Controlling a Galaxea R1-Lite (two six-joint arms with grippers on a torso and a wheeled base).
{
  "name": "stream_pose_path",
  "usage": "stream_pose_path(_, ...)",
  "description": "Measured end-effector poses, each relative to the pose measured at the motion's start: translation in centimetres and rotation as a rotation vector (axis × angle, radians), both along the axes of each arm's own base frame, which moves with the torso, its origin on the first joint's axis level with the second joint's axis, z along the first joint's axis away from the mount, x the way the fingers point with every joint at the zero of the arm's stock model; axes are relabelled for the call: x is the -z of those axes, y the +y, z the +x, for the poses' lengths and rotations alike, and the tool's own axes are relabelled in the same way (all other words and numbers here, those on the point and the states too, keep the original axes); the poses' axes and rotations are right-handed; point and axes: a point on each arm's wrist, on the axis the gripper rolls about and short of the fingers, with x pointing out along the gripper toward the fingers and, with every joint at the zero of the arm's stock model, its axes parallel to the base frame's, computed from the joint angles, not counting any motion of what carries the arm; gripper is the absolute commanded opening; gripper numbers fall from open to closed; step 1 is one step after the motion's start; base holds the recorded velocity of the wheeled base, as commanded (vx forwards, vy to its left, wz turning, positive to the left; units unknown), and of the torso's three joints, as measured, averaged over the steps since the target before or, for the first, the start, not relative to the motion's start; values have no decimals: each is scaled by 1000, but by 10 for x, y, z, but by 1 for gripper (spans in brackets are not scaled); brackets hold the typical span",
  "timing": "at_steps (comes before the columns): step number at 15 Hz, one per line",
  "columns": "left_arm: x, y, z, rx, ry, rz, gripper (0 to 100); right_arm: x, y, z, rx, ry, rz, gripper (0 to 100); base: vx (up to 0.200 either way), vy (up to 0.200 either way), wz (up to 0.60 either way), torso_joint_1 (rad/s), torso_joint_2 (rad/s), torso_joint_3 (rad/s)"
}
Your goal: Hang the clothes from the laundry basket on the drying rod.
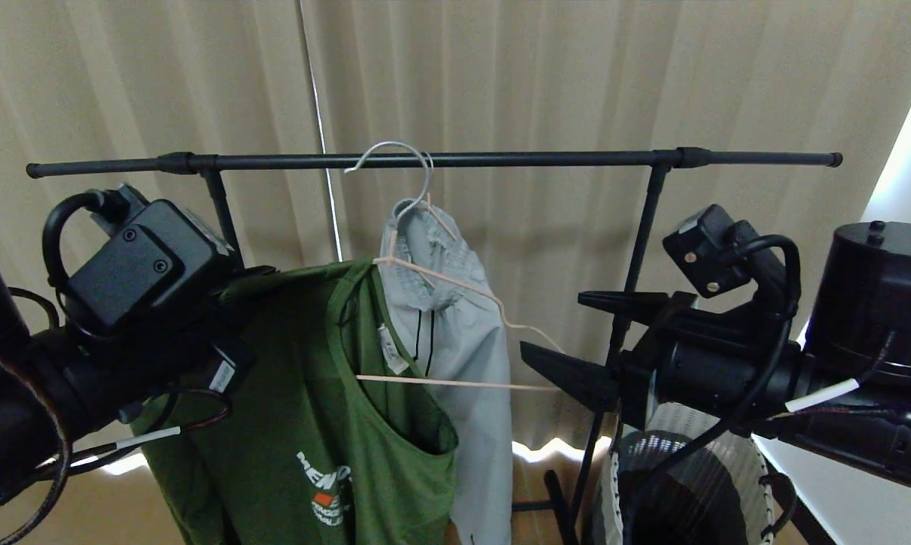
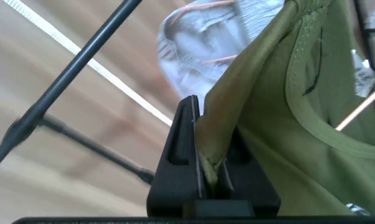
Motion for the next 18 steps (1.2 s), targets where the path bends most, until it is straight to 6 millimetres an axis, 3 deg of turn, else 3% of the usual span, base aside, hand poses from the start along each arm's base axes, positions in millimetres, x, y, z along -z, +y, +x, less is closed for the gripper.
stream_pose_path(5, 1, 6, -3, -102, 31, -98, 0, 19, -26, -1, 71, -17, -37, 100, 0, 0, 0, 0, 0, 0)
stream_pose_path(9, -3, 6, -3, -106, 32, -158, 0, 30, -34, -2, 116, 13, -62, 100, 0, 0, 0, 0, 0, 0)
stream_pose_path(15, -20, 3, -5, -81, 14, -294, 0, 33, -33, -3, 115, 36, -39, 100, 0, 0, 0, 0, 0, 0)
stream_pose_path(18, -25, -6, -9, -32, 21, -335, 0, 30, -18, -10, 67, 63, 44, 100, 0, 0, 0, 0, 0, 0)
